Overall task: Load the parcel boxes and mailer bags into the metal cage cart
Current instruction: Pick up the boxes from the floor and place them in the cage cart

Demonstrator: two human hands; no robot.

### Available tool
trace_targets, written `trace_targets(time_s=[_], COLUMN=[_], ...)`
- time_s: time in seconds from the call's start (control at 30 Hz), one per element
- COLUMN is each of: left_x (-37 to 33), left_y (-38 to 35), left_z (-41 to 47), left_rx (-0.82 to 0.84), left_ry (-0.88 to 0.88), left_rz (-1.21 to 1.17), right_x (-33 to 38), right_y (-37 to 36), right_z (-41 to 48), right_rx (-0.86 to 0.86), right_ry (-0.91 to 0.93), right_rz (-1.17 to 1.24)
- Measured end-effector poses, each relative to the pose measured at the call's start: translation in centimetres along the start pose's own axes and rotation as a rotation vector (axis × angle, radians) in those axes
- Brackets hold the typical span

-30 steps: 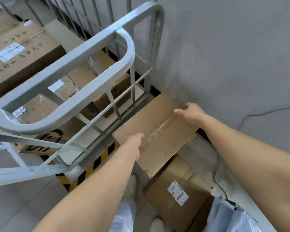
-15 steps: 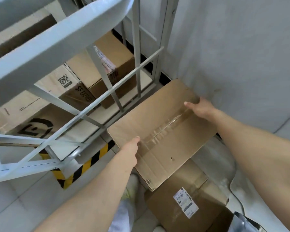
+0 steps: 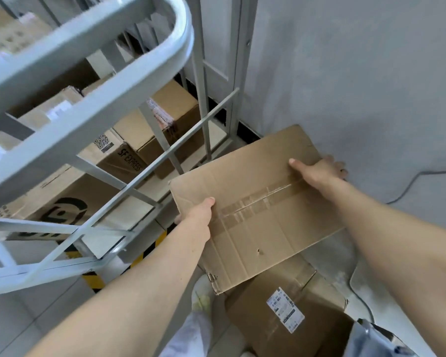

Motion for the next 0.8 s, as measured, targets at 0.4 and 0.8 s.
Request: trace_targets(time_s=[0.4,0.8], left_x=[-3.6,-11.3], left_y=[-3.0,1.5], left_z=[-24.5,-53.7], left_rx=[0.191,0.212], left_ry=[-0.310,-0.835], left_rz=[0.176,0.249], right_x=[-8.1,-9.0], right_y=[19.4,36.0], right_z=[-21.0,-44.1], right_rx=[-0.312,-0.568], right_ry=[-0.009,0.243], right_rz=[0.210,0.534])
Point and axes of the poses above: each hand's wrist, its own z-axis towards the middle knuckle, its own y-axis out of the back of the hand, x = y × z, the point moved 7 cm from there along z, towards the middle knuckle, and after that the axes turned 11 degrees about x, right-handed, at the moved point
